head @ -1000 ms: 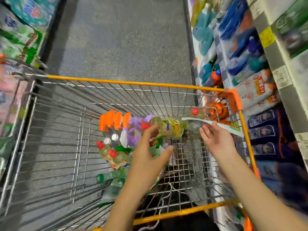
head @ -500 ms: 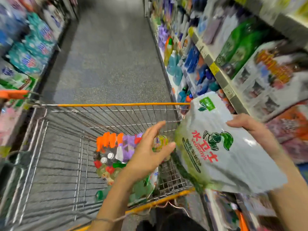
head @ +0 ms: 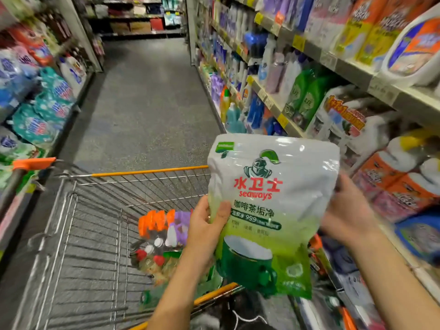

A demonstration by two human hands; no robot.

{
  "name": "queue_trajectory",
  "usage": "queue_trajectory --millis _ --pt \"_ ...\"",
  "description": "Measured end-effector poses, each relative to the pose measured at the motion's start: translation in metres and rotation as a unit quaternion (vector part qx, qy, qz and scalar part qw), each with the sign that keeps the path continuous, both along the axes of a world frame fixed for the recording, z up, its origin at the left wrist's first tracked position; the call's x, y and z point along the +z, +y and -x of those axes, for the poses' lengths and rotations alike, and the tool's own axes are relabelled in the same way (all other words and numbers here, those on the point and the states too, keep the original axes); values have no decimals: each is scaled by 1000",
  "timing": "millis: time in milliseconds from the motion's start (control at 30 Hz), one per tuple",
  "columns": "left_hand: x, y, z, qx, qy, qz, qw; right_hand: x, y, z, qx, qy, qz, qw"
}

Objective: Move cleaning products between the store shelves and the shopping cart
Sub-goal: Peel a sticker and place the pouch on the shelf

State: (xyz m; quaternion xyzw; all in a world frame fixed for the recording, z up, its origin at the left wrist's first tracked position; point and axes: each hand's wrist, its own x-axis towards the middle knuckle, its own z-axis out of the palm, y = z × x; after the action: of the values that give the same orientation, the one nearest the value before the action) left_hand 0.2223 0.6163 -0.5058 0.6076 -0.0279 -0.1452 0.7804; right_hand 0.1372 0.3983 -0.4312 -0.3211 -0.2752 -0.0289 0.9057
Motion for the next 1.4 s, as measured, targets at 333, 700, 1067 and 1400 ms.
queue_trajectory --millis 333,700,1067,1400 --pt "33 -13 18 49 -64 -16 997 -32 55 22 -371 268 344 820" --pt "60 -42 42 -58 -112 -52 991 -1 40 69 -495 276 301 767" --pt "84 -107 113 -239 -195 -44 950 31 6 186 -604 294 247 698" --pt "115 -193 284 -372 -209 19 904 63 -27 379 -721 298 210 589"
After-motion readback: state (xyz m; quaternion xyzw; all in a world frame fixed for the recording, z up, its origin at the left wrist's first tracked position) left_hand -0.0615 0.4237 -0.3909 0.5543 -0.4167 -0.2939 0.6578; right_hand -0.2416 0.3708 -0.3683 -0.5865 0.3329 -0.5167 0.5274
